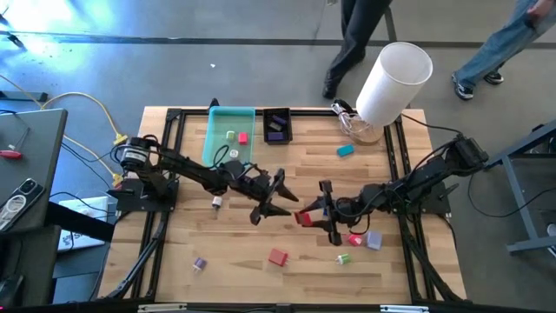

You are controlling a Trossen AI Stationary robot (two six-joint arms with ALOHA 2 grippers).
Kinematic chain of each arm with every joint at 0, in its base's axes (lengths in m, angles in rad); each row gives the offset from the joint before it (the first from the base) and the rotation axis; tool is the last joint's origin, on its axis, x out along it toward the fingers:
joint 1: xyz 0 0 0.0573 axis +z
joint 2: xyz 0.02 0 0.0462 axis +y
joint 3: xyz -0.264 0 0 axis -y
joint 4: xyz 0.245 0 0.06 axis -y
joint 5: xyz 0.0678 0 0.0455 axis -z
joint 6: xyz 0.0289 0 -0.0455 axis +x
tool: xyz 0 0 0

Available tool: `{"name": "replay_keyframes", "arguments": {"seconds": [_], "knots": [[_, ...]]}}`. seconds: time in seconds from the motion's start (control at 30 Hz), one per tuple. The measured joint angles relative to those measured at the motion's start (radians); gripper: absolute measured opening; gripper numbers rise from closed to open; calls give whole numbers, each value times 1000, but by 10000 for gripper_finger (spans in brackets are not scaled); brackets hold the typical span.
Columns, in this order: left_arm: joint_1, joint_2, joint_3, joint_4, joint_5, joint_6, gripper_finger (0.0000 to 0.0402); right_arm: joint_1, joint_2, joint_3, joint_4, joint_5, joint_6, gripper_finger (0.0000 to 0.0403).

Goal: Pick & Place Office items
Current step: Put the red timer into the black bin

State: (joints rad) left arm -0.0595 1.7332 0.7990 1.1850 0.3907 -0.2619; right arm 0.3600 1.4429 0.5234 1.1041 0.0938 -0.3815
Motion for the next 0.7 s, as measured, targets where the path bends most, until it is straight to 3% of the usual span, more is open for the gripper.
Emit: {"name": "replay_keyframes", "arguments": {"seconds": [0.7], "knots": [[-36, 0, 0, 46, -10, -1, 222, -68, 0, 62, -99, 8, -147, 136]]}}
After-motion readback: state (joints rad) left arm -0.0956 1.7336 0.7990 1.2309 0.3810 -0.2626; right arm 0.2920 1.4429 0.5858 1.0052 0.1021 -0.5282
